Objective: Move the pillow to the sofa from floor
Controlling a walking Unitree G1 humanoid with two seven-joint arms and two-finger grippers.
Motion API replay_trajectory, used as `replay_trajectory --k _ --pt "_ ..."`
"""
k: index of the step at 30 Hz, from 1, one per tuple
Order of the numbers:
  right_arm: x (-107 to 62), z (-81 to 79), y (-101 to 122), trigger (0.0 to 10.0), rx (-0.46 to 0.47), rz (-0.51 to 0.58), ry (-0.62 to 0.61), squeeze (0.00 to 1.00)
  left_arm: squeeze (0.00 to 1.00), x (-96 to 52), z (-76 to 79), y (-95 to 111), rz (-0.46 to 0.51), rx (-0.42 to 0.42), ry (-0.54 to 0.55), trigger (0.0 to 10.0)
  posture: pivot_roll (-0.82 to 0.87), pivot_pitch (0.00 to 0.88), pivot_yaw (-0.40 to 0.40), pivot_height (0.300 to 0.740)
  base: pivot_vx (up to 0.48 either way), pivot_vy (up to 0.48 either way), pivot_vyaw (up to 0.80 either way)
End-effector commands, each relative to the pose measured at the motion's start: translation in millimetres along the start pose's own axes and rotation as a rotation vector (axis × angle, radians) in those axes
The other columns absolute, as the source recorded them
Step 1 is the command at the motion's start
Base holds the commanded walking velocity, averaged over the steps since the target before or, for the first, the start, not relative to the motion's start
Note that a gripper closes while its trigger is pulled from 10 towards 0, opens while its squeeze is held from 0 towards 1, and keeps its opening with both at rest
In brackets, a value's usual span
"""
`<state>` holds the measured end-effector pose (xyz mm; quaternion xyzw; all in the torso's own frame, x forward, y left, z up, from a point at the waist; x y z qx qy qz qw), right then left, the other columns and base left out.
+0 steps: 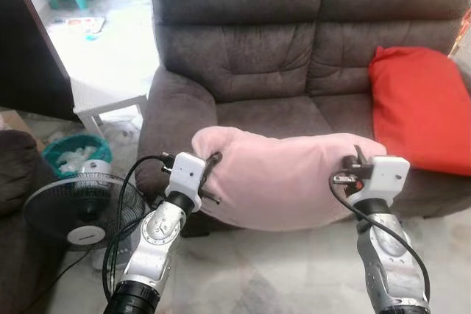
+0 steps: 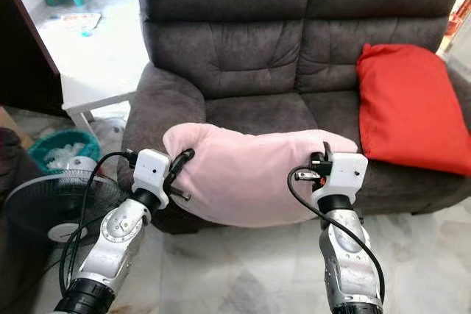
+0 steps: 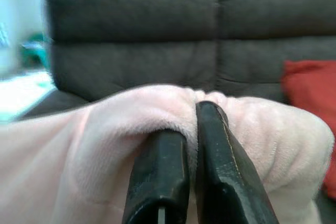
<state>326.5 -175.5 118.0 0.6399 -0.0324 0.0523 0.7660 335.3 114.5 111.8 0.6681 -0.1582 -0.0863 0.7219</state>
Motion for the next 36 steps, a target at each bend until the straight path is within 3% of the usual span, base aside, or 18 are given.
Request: replay_trajectory --k 1,14,18,24,28,36 --pt "1.7 5.2 18 10.0 -0.018 0.078 -0.006 0.0 0.0 7.1 11.8 14 0.063 -0.003 -0.04 10.0 0.04 0.029 -0.039 0.74 0.334 0.0 0.0" --pt "4.9 1.9 21 10.0 -0.02 0.082 0.002 0.0 0.0 9.1 8.8 21 0.086 0.008 -0.033 10.0 0.05 0.037 -0.042 0.74 0.332 0.0 0.0" --pt "6.1 -1.0 26 10.0 -0.066 0.1 0.025 0.0 0.0 10.5 5.8 25 0.096 0.022 -0.029 10.0 0.05 0.038 -0.042 0.74 0.33 0.0 0.0" --pt "5.8 -3.5 30 10.0 -0.081 0.124 0.039 0.0 0.0 11.0 5.0 26 0.099 0.026 -0.026 10.0 0.05 0.039 -0.043 0.74 0.331 0.0 0.74" --pt "6.4 -2.4 28 10.0 -0.05 0.114 0.032 0.0 0.0 11.6 4.8 28 0.105 0.027 -0.024 10.0 0.05 0.04 -0.044 0.74 0.33 0.0 0.0" --pt "7.8 -3.4 33 10.0 -0.104 0.139 0.042 0.0 0.0 13.0 5.0 30 0.112 0.026 -0.027 10.0 0.05 0.041 -0.043 0.74 0.33 0.0 0.1"
Point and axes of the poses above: a point about 5 cm out from each wrist's last joint towards the gripper, its own x axis pointing out of the wrist towards the gripper, its own y axis along the axis of the wrist's last joint, z = x × y, the point moved 3 cm from there along x, pointing out of the wrist towards the gripper, and after that the axes turned 14 degrees about -x, right-handed, at the moved point
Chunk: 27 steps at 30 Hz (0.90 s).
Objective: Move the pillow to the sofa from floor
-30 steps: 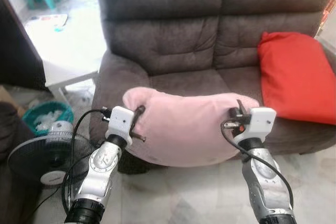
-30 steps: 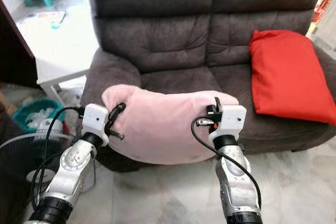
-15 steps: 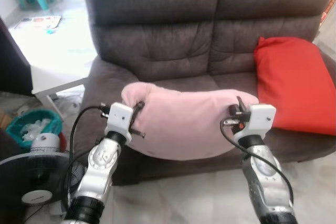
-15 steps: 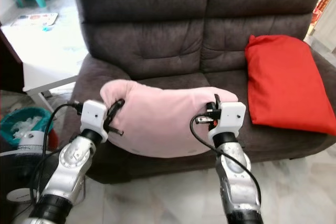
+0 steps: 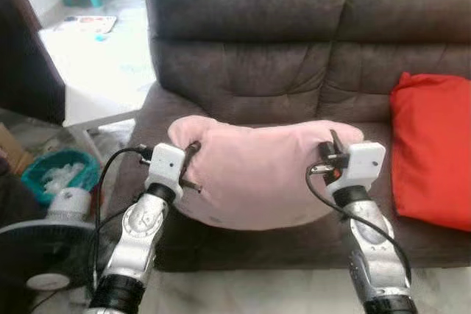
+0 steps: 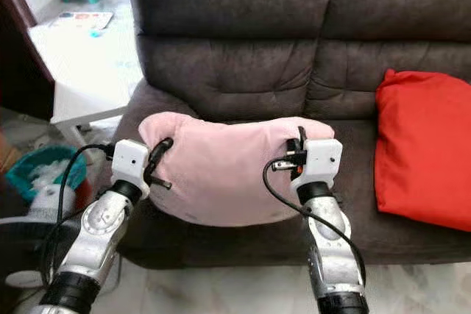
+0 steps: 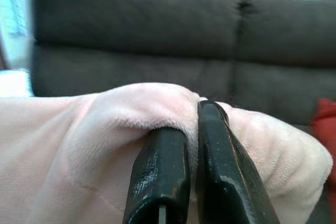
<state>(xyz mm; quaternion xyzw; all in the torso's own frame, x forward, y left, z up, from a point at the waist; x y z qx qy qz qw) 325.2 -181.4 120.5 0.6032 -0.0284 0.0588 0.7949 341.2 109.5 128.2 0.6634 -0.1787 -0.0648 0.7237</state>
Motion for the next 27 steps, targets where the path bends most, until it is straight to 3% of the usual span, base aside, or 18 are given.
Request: replay_trajectory --k 1,8,16,27 --pt "9.5 -7.8 34 10.0 -0.022 0.14 0.022 0.0 0.0 4.8 1.2 15 0.052 0.025 -0.028 10.0 0.05 0.041 -0.043 0.74 0.334 0.0 0.8" --pt "9.2 -8.6 32 10.0 -0.001 0.136 0.023 0.0 0.0 5.0 1.1 15 0.055 0.027 -0.027 10.0 0.05 0.041 -0.044 0.74 0.332 0.0 0.71" --pt "11.0 -5.4 30 10.0 0.015 0.115 0.007 0.0 0.0 6.3 4.7 18 0.063 0.022 -0.047 10.0 0.05 0.04 -0.042 0.74 0.332 0.0 0.0" --pt "20.5 -1.9 43 10.0 0.0 0.145 0.011 0.0 0.0 9.8 28.4 34 0.021 -0.037 -0.255 10.0 0.06 0.036 -0.044 0.74 0.0 0.0 0.0"
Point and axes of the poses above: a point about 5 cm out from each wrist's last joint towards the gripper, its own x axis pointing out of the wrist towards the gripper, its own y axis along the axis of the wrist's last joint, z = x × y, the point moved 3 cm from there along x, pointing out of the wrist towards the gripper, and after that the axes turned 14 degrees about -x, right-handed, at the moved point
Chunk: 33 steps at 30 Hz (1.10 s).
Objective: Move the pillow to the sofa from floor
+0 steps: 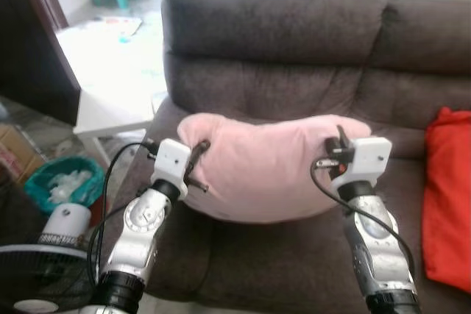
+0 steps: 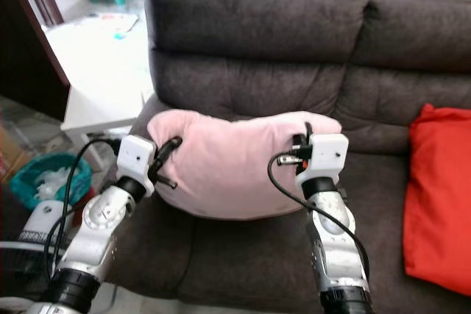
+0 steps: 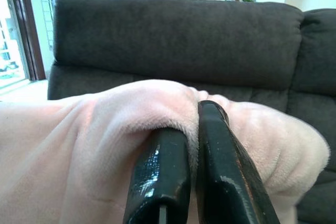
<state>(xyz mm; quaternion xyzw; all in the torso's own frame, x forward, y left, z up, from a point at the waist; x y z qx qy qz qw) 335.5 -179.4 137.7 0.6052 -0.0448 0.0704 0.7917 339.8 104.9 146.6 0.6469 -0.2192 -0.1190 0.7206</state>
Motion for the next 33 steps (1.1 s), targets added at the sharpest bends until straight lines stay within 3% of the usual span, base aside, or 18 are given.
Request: replay_trajectory --k 1,4,8,12,14,18,22,33 --pt "10.2 -4.2 28 10.0 -0.006 0.109 0.022 0.0 0.0 9.4 24.9 18 0.032 -0.014 -0.147 10.0 0.06 0.036 -0.044 0.74 0.0 0.0 0.0" --pt "14.5 -2.0 30 10.0 -0.016 0.11 0.016 0.0 0.0 7.8 37.4 17 -0.036 -0.042 -0.258 10.0 0.06 0.03 -0.044 0.74 0.0 0.0 0.0" --pt "17.2 -3.3 32 10.0 -0.015 0.109 0.028 0.0 0.0 4.8 40.3 12 -0.088 -0.025 -0.297 10.0 0.07 0.029 -0.043 0.74 0.0 0.0 0.0" --pt "19.5 -13.9 33 10.0 -0.045 0.104 0.104 0.0 0.0 -0.8 38.2 3 -0.154 0.0 -0.314 10.0 0.07 0.027 -0.044 0.74 0.0 0.0 0.0" --pt "19.8 -27.2 32 10.0 -0.085 0.085 0.204 0.0 0.0 -7.0 37.4 -7 -0.216 -0.027 -0.331 10.0 0.07 0.025 -0.045 0.74 0.0 0.0 0.0" --pt "19.0 -36.4 33 10.0 -0.095 0.078 0.277 0.0 0.0 -13.4 41.2 -12 -0.263 -0.044 -0.362 10.0 0.07 0.027 -0.048 0.74 0.0 0.0 0.0" --pt "12.2 -56.0 37 10.0 -0.125 0.09 0.438 0.0 0.0 -21.4 40.4 -20 -0.323 -0.044 -0.376 10.0 0.07 0.029 -0.051 0.74 0.0 0.0 0.0" --pt "12.0 -55.8 36 10.0 -0.109 0.081 0.454 0.0 0.0 -26.9 38.9 -30 -0.388 -0.01 -0.387 10.0 0.07 0.033 -0.054 0.74 0.0 0.0 0.0"
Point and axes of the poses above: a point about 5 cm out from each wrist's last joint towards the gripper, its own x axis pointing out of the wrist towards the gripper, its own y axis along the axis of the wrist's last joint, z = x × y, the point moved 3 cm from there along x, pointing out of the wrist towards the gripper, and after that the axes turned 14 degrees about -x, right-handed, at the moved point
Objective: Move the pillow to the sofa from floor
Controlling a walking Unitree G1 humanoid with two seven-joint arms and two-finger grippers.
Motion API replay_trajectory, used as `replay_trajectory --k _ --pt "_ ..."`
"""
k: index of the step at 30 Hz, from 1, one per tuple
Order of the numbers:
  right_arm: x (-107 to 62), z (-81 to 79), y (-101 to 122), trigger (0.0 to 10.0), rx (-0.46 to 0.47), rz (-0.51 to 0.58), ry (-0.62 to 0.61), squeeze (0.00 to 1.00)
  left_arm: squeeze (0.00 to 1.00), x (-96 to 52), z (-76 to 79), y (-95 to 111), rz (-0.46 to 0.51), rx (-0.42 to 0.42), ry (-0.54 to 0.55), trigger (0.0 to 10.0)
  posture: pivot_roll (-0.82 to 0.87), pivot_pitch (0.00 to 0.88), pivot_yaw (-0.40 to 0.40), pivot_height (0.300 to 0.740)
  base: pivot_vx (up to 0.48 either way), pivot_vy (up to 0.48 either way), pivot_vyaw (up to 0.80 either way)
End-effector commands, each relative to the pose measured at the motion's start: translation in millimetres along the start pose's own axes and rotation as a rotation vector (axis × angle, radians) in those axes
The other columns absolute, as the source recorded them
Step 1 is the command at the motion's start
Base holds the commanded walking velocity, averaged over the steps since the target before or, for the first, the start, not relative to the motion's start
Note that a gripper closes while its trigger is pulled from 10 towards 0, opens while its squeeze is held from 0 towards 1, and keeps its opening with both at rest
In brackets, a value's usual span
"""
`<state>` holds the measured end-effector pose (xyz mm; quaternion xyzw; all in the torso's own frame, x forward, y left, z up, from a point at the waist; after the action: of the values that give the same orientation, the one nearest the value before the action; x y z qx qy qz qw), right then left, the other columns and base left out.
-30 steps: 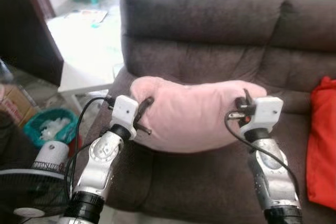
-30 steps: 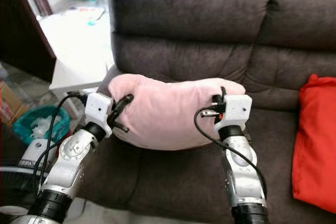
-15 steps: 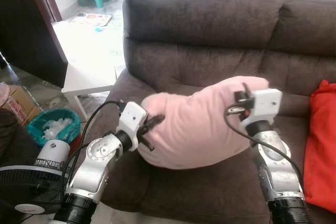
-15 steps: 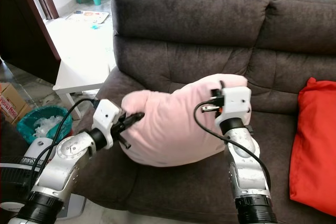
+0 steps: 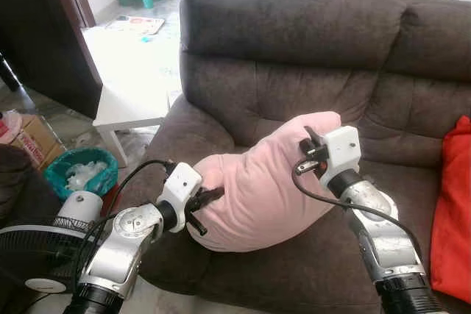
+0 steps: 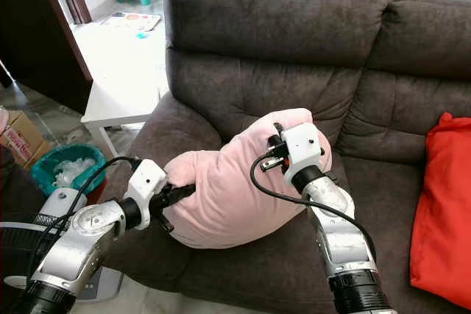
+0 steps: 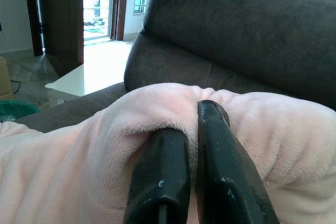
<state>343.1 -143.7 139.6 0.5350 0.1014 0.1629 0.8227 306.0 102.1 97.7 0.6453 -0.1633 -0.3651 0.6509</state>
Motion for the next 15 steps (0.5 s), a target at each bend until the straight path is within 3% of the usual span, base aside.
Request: replay_trajectory --k 1,2,3,4,15 --pt "7.9 -16.7 28 10.0 -0.012 0.109 0.093 0.27 0.0 8.4 21.5 16 0.045 0.059 -0.103 10.0 0.07 0.033 -0.054 0.74 0.0 0.0 0.0" --pt "7.6 -16.6 27 10.0 -0.013 0.105 0.095 0.27 0.0 8.4 21.2 15 0.042 0.06 -0.1 10.0 0.07 0.033 -0.054 0.74 0.0 0.0 0.0" --pt "7.2 -16.1 26 10.0 -0.01 0.1 0.095 0.95 0.0 7.8 20.4 14 0.039 0.057 -0.094 10.0 0.07 0.035 -0.054 0.74 0.0 0.0 0.0" --pt "6.9 -15.8 25 10.0 -0.01 0.095 0.097 1.0 0.0 7.3 19.2 13 0.034 0.055 -0.087 10.0 0.07 0.035 -0.054 0.74 0.0 0.0 0.0" --pt "7.7 -16.0 22 10.0 -0.018 0.077 0.103 1.0 0.0 7.3 10.0 5 0.017 0.059 -0.028 10.0 0.07 0.038 -0.054 0.74 0.0 0.0 0.0"
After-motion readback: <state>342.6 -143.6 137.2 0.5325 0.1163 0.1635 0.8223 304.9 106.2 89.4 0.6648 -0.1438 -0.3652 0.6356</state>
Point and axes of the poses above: a point about 5 cm out from each wrist's last joint towards the gripper, its own x axis pointing out of the wrist towards the gripper, its own y axis along the axis of the wrist's last joint, z = x × y, the point moved 3 cm from there along x, pointing out of the wrist towards the gripper, and after that the axes turned 14 degrees about -x, right-handed, at the moved point
